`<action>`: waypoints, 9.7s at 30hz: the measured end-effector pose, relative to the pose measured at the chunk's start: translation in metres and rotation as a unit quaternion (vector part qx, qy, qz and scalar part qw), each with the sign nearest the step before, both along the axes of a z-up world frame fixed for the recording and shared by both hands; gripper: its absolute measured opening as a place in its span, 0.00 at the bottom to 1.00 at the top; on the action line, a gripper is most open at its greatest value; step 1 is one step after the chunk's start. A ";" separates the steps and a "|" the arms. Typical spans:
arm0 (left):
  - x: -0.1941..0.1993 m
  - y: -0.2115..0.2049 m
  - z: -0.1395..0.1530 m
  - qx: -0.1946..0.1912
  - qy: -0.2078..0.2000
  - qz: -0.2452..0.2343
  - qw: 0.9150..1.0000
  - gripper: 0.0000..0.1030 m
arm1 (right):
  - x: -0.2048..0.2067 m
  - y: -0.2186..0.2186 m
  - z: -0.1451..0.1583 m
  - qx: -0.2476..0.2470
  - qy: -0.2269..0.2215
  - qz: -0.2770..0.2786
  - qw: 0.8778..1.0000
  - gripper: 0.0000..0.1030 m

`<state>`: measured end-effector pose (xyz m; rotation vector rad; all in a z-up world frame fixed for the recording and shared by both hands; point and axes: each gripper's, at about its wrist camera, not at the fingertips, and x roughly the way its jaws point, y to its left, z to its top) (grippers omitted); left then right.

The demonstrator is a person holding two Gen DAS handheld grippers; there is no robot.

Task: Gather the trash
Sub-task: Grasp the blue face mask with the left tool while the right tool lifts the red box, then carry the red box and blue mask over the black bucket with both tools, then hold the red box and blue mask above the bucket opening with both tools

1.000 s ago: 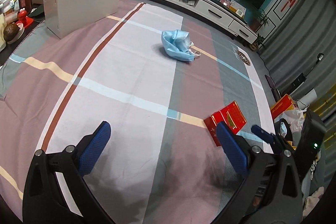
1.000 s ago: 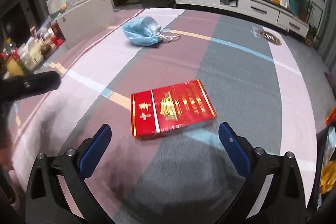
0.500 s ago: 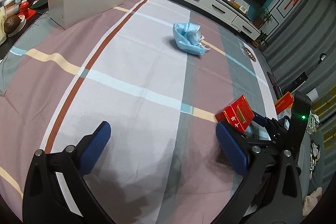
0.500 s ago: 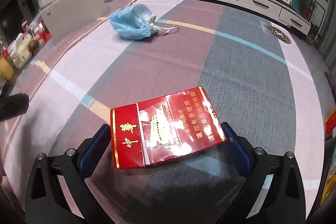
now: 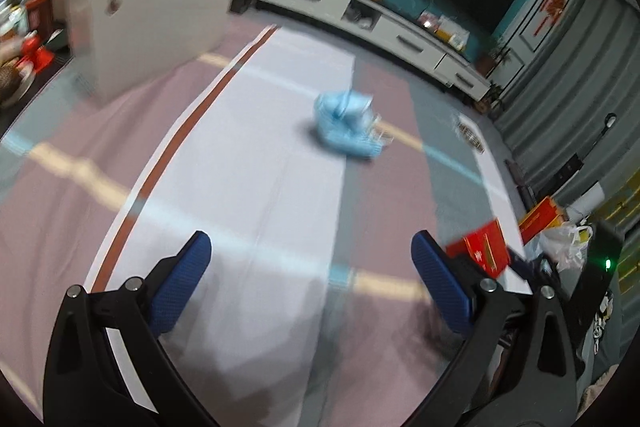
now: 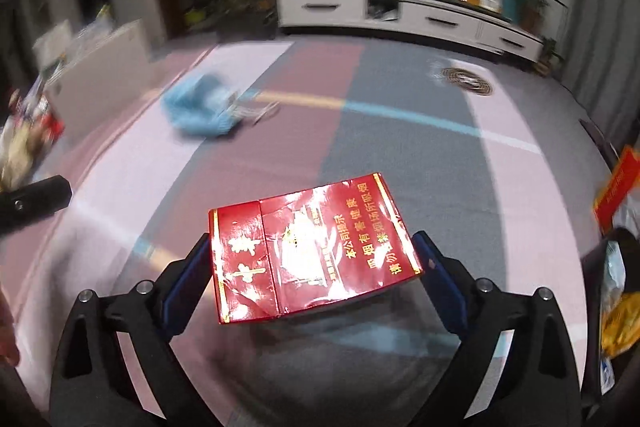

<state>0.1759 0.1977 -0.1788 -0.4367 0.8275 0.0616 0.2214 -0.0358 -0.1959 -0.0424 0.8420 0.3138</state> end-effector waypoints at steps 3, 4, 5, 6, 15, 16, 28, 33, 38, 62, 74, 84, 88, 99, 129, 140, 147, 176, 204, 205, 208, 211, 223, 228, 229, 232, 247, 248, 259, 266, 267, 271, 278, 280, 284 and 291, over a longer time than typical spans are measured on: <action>0.036 -0.003 0.003 0.002 -0.006 -0.016 1.000 0.96 | 0.009 -0.014 -0.001 0.025 0.014 -0.014 0.999 0.91; 0.046 -0.004 0.002 0.006 -0.003 -0.017 1.000 0.95 | 0.010 -0.017 -0.003 0.027 0.019 -0.017 0.999 0.91; 0.059 -0.005 0.002 0.002 -0.002 -0.019 1.000 0.91 | 0.012 -0.018 -0.004 0.027 0.022 -0.019 0.999 0.91; 0.071 -0.006 0.001 0.001 -0.002 -0.021 1.000 0.88 | 0.012 -0.018 -0.005 0.028 0.027 -0.019 0.999 0.91; 0.138 -0.015 -0.027 0.028 0.010 -0.022 0.999 0.51 | 0.012 -0.028 0.000 0.048 0.030 -0.026 0.998 0.91; 0.141 -0.013 -0.030 0.027 0.012 -0.019 0.999 0.47 | 0.012 -0.030 0.001 0.048 0.028 -0.028 0.998 0.92; 0.110 -0.020 -0.026 0.043 0.002 -0.034 0.998 0.05 | 0.006 -0.048 0.007 0.065 0.023 -0.051 0.996 0.92; 0.060 -0.041 -0.006 0.047 -0.023 -0.074 0.996 0.05 | -0.003 -0.049 0.015 0.062 0.015 -0.047 0.997 0.92; 0.028 -0.062 0.009 0.055 -0.016 -0.092 0.994 0.05 | -0.017 -0.054 0.022 0.051 0.004 -0.047 0.998 0.92; -0.044 -0.105 0.019 0.050 -0.036 -0.130 0.990 0.05 | -0.063 -0.094 0.038 -0.002 -0.025 -0.064 0.998 0.92; -0.044 -0.123 0.016 0.059 -0.035 -0.152 0.986 0.05 | -0.073 -0.115 0.043 0.002 -0.032 -0.073 0.997 0.91; -0.044 -0.147 0.017 0.073 -0.040 -0.175 0.981 0.05 | -0.086 -0.145 0.051 0.010 -0.046 -0.093 0.995 0.92; -0.046 -0.153 0.014 0.071 -0.036 -0.177 0.981 0.05 | -0.088 -0.150 0.053 0.015 -0.049 -0.093 0.994 0.92; -0.052 -0.164 0.017 0.068 -0.032 -0.175 0.982 0.05 | -0.096 -0.160 0.060 0.028 -0.062 -0.091 0.994 0.92; -0.047 -0.279 0.051 0.123 -0.074 -0.261 0.955 0.06 | -0.130 -0.250 0.074 0.065 -0.094 -0.178 0.977 0.92; -0.044 -0.318 0.057 0.128 -0.084 -0.288 0.945 0.06 | -0.143 -0.283 0.072 0.075 -0.092 -0.207 0.971 0.92; -0.036 -0.347 0.060 0.128 -0.095 -0.310 0.937 0.06 | -0.149 -0.307 0.067 0.080 -0.088 -0.234 0.965 0.92; 0.012 -0.440 0.023 0.144 -0.059 -0.365 0.918 0.06 | -0.136 -0.368 0.036 0.082 -0.045 -0.314 0.945 0.92; 0.028 -0.460 0.005 0.151 -0.030 -0.371 0.916 0.06 | -0.125 -0.378 0.024 0.081 -0.024 -0.323 0.943 0.92; 0.029 -0.461 0.005 0.152 -0.029 -0.371 0.916 0.06 | -0.125 -0.378 0.024 0.081 -0.024 -0.323 0.943 0.92; 0.030 -0.463 0.004 0.153 -0.028 -0.370 0.916 0.06 | -0.124 -0.378 0.023 0.081 -0.022 -0.322 0.943 0.92; 0.031 -0.465 0.003 0.156 -0.027 -0.371 0.915 0.06 | -0.124 -0.378 0.022 0.082 -0.021 -0.322 0.943 0.92; 0.034 -0.469 -0.005 0.161 -0.017 -0.373 0.914 0.06 | -0.119 -0.376 0.018 0.076 -0.013 -0.320 0.944 0.91; 0.035 -0.470 -0.006 0.165 -0.015 -0.373 0.913 0.06 | -0.116 -0.375 0.015 0.075 -0.007 -0.317 0.945 0.92; 0.035 -0.471 -0.007 0.166 -0.014 -0.374 0.913 0.06 | -0.116 -0.375 0.015 0.074 -0.006 -0.317 0.945 0.91; 0.036 -0.471 -0.008 0.168 -0.013 -0.373 0.912 0.06 | -0.114 -0.375 0.013 0.072 -0.003 -0.316 0.946 0.91; 0.041 -0.473 -0.016 0.181 -0.003 -0.376 0.909 0.06 | -0.106 -0.371 0.008 0.058 0.009 -0.307 0.950 0.92; 0.041 -0.473 -0.016 0.181 -0.002 -0.376 0.909 0.06 | -0.106 -0.372 0.008 0.058 0.010 -0.308 0.950 0.92; 0.042 -0.475 -0.022 0.183 0.007 -0.377 0.908 0.07 | -0.104 -0.370 0.006 0.053 0.016 -0.304 0.951 0.92; 0.042 -0.476 -0.023 0.184 0.011 -0.377 0.908 0.07 | -0.103 -0.371 0.004 0.053 0.019 -0.304 0.951 0.92; 0.042 -0.476 -0.023 0.184 0.011 -0.377 0.908 0.07 | -0.103 -0.371 0.004 0.053 0.019 -0.304 0.951 0.92; 0.042 -0.478 -0.024 0.185 0.013 -0.377 0.908 0.07 | -0.103 -0.372 0.003 0.053 0.020 -0.304 0.951 0.92; 0.042 -0.479 -0.026 0.187 0.017 -0.377 0.907 0.07 | -0.103 -0.372 0.000 0.051 0.026 -0.305 0.951 0.92; 0.043 -0.479 -0.026 0.188 0.017 -0.378 0.907 0.07 | -0.102 -0.372 -0.001 0.053 0.026 -0.304 0.951 0.92; 0.043 -0.479 -0.026 0.190 0.018 -0.378 0.906 0.07 | -0.103 -0.373 -0.002 0.052 0.027 -0.304 0.951 0.92; 0.045 -0.481 -0.029 0.191 0.025 -0.379 0.905 0.07 | -0.102 -0.374 -0.004 0.049 0.034 -0.305 0.951 0.92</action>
